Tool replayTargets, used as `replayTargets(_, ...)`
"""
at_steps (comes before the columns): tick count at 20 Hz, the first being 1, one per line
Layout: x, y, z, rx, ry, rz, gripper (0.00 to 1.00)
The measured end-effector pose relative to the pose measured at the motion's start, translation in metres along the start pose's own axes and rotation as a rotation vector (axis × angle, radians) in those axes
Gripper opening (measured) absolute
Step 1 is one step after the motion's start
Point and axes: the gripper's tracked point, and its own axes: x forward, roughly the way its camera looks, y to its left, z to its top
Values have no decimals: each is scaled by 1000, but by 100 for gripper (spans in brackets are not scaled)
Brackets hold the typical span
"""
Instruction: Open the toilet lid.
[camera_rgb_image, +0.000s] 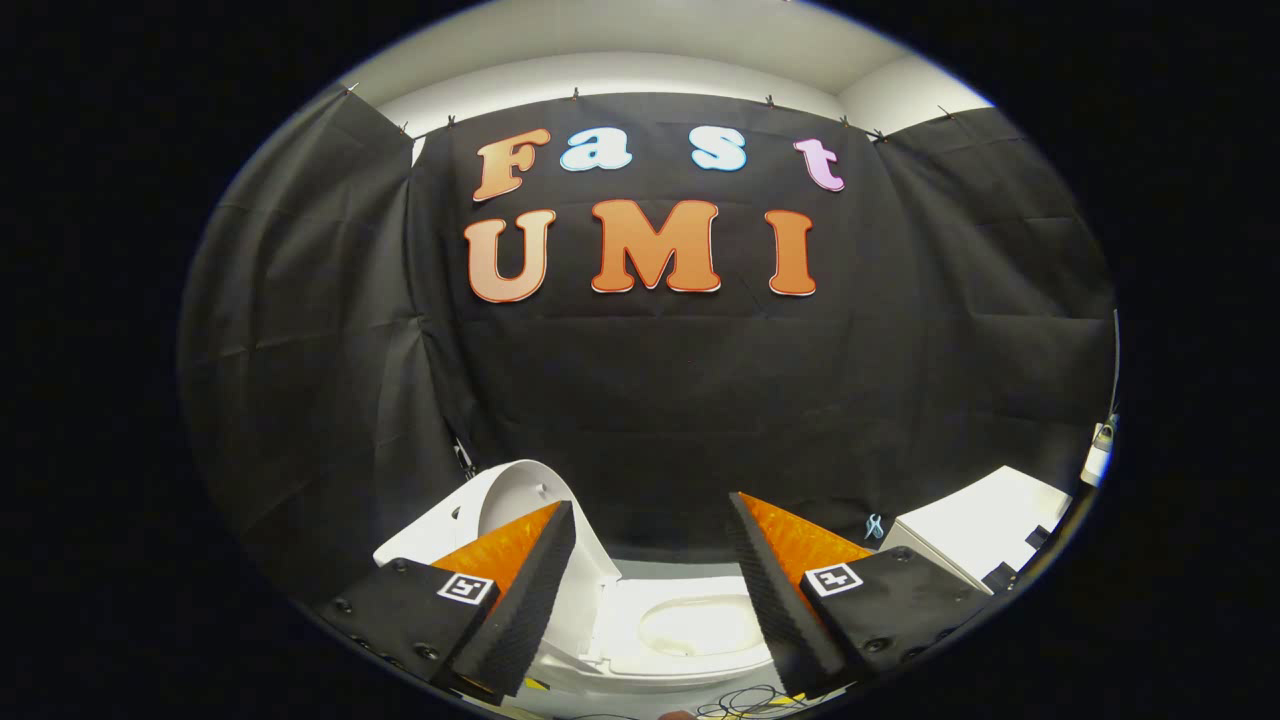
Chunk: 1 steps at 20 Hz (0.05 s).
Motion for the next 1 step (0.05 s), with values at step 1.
replayTargets(1, 1, -3, 1, 3, 1, 7, 98)
